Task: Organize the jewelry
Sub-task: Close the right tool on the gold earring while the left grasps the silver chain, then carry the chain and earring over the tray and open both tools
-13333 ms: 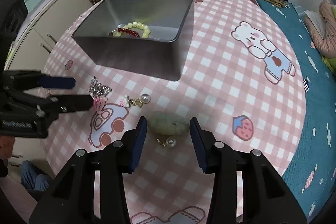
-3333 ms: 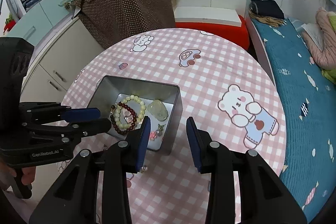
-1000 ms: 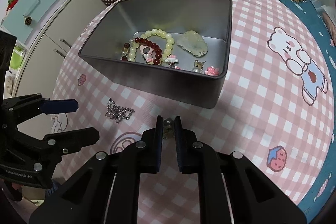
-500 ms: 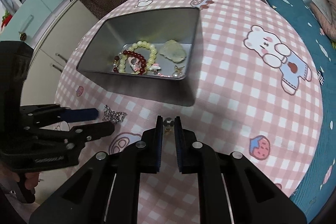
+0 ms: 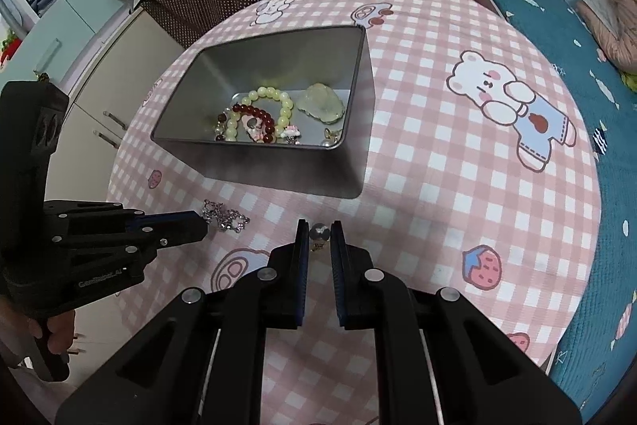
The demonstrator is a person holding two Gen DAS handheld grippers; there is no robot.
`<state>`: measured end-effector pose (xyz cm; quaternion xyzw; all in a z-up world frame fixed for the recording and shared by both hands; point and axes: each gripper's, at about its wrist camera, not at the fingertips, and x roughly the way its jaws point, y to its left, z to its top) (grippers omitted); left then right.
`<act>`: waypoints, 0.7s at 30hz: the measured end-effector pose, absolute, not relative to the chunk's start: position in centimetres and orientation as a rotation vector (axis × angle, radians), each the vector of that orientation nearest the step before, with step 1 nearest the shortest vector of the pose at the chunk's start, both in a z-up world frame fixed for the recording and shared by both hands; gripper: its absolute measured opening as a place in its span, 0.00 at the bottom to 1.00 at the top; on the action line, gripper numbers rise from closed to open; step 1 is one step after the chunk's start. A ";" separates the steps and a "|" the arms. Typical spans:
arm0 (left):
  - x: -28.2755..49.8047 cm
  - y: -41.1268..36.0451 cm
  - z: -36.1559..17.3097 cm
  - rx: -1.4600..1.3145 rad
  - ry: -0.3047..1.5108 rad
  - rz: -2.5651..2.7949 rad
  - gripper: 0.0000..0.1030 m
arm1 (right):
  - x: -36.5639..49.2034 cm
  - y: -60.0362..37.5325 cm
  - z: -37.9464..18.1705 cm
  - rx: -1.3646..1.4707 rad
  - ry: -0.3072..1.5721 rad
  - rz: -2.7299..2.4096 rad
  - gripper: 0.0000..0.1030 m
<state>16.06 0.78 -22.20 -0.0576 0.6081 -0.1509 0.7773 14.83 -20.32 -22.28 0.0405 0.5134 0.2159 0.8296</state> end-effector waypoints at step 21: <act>15.0 -0.5 -16.0 -0.122 1.199 -0.383 0.10 | 13.7 -21.8 -17.8 0.086 0.952 0.434 0.10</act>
